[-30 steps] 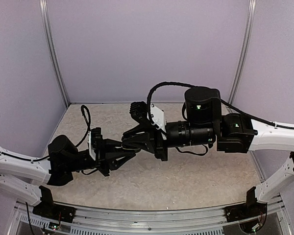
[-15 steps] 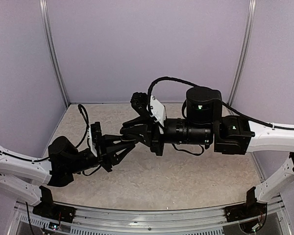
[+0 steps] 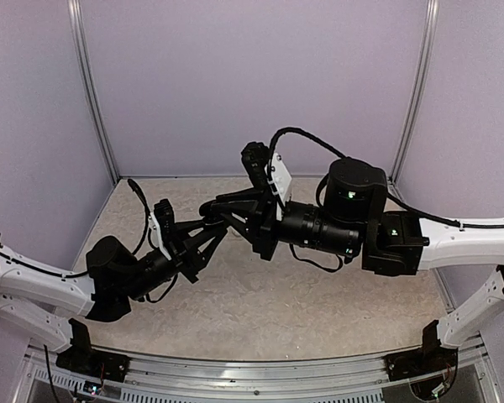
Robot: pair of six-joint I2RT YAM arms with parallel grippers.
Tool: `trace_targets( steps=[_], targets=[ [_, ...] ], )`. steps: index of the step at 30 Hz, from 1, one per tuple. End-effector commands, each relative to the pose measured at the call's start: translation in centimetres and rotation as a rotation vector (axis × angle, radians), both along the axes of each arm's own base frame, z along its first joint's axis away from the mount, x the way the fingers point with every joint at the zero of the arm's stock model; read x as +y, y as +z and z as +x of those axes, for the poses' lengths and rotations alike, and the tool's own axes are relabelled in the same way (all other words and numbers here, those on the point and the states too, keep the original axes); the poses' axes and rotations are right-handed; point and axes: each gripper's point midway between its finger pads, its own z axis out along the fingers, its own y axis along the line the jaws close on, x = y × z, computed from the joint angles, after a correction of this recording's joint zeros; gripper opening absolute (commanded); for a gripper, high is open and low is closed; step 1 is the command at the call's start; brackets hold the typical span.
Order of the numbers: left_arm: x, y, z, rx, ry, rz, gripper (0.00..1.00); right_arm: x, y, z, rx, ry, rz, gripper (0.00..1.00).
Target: Insert the wireless bluetooth earbuds into the charging case
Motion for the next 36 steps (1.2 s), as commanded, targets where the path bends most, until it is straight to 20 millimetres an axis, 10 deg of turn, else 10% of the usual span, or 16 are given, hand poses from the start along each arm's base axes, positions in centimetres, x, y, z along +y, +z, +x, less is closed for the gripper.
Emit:
trace_targets(
  steps=[1,36],
  targets=[
    [0.2,2.1,0.0,-0.048,0.033,-0.057,0.0,0.4,0.4,0.3,0.061,-0.024,0.076,0.12],
    [-0.1,2.3,0.1,-0.077,0.081,-0.033,0.0,1.9,-4.7,2.8,0.184,-0.141,0.073,0.12]
  ],
)
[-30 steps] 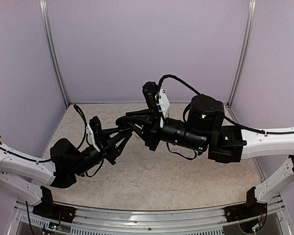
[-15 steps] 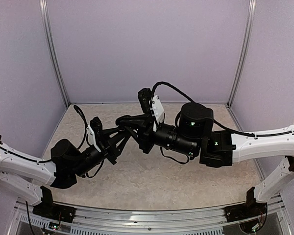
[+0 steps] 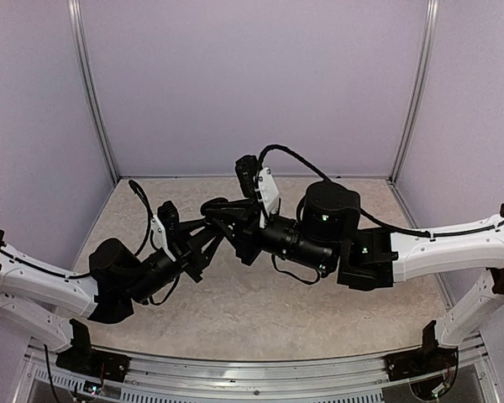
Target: Insert the wireless bluetooth earbuds into the charging case
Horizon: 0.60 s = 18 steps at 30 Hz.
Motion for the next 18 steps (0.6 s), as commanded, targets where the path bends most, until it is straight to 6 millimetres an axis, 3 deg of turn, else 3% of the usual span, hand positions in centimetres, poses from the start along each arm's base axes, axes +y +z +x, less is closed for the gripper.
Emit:
trace_targets(
  steps=[1,8,18],
  targets=[
    [0.1,2.2,-0.4,-0.04,-0.002,-0.051,0.0,0.3,-1.4,0.1,0.029,-0.019,-0.018,0.12],
    [0.0,2.5,-0.6,-0.051,-0.016,-0.056,0.0,0.8,-2.5,0.2,0.061,-0.017,-0.048,0.13],
    [-1.0,2.6,-2.6,-0.098,-0.134,-0.032,0.0,0.7,-3.1,0.9,0.078,-0.052,-0.099,0.15]
  ],
)
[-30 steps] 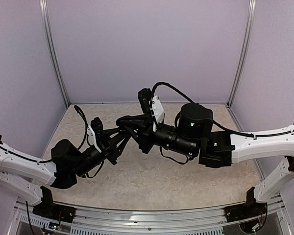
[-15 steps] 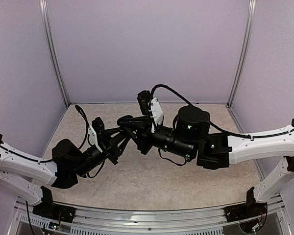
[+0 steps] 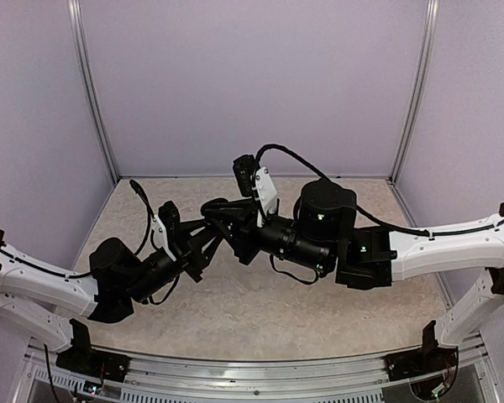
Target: Insert the wireless bluetooth earbuds into the charging case
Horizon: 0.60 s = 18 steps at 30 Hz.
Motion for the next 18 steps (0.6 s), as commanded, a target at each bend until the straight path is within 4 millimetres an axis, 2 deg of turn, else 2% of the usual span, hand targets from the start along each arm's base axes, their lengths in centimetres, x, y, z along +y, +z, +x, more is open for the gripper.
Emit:
trace_targets(
  steps=[1,6,18],
  targets=[
    [-1.05,2.89,-2.86,-0.103,-0.142,-0.042,0.0,0.41,-2.69,0.53,0.05,-0.035,-0.088,0.16],
    [-1.36,3.03,-3.66,-0.124,-0.186,-0.037,0.0,0.09,-2.82,0.9,0.075,-0.053,-0.091,0.18],
    [-1.05,3.04,-3.72,-0.116,-0.185,-0.045,0.0,-0.1,-2.63,0.81,0.064,-0.048,-0.092,0.24]
  ],
)
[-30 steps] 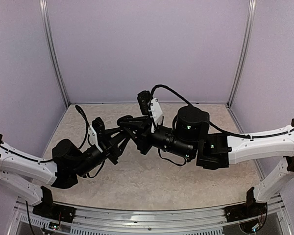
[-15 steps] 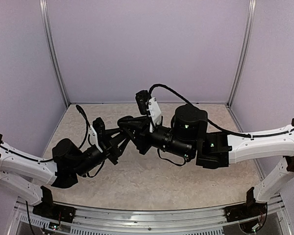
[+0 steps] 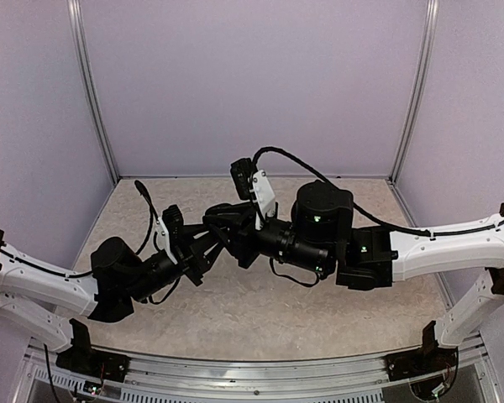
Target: Insert the wireless bluetooth earbuds into the charging case
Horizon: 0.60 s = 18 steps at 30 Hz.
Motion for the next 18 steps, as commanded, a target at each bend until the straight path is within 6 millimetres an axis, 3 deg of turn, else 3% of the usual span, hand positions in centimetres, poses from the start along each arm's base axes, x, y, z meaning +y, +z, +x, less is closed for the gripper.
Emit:
trace_targets(
  steps=[1,18],
  targets=[
    [-0.3,3.6,-2.9,-0.1,-0.118,-0.081,0.0,-0.2,-1.9,0.9,0.016,-0.042,-0.071,0.25],
    [-0.2,3.3,-3.0,-0.092,-0.124,-0.08,0.0,-0.5,-0.3,0.8,-0.045,-0.04,-0.058,0.38]
  ],
)
